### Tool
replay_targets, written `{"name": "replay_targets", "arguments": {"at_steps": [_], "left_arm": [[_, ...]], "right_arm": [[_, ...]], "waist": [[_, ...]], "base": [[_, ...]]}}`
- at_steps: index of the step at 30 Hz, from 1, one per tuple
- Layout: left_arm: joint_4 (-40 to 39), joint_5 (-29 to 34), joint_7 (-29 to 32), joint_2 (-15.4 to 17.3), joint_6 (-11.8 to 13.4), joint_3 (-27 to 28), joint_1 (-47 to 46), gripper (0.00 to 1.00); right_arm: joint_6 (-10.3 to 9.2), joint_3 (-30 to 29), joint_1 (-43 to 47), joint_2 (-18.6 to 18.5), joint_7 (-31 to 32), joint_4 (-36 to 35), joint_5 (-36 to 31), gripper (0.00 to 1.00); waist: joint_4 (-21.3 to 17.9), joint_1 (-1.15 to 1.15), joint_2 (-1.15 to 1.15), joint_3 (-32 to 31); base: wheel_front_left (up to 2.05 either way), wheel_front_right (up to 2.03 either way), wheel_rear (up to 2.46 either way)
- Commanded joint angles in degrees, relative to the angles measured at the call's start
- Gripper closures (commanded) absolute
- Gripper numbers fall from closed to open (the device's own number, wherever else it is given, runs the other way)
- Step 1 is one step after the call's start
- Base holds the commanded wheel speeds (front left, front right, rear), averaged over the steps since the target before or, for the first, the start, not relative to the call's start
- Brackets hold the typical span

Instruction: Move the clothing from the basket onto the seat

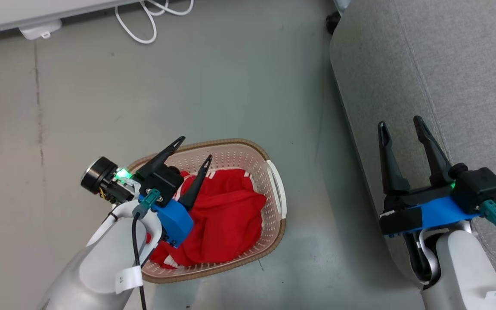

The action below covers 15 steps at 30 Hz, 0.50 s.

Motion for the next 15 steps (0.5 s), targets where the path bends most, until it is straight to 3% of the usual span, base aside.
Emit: {"name": "replay_targets", "arguments": {"at_steps": [1, 15], "left_arm": [[0.7, -0.5, -0.2, 0.5, -0.1, -1.1, -2.0, 0.0], [15.2, -3.9, -0.2, 2.9, -0.1, -18.4, -13.8, 0.0]], "right_arm": [[0.03, 0.2, -1.1, -0.2, 0.0, -0.5, 0.5, 0.0], [0.03, 2.2, -7.9, -0.2, 0.0, -2.9, 1.7, 0.0]], "waist": [[-1.5, -0.01, 0.0, 3.2], [-3.9, -0.01, 0.0, 16.0]], "base": [[0.0, 0.0, 0.0], [0.0, 0.0, 0.0]]}}
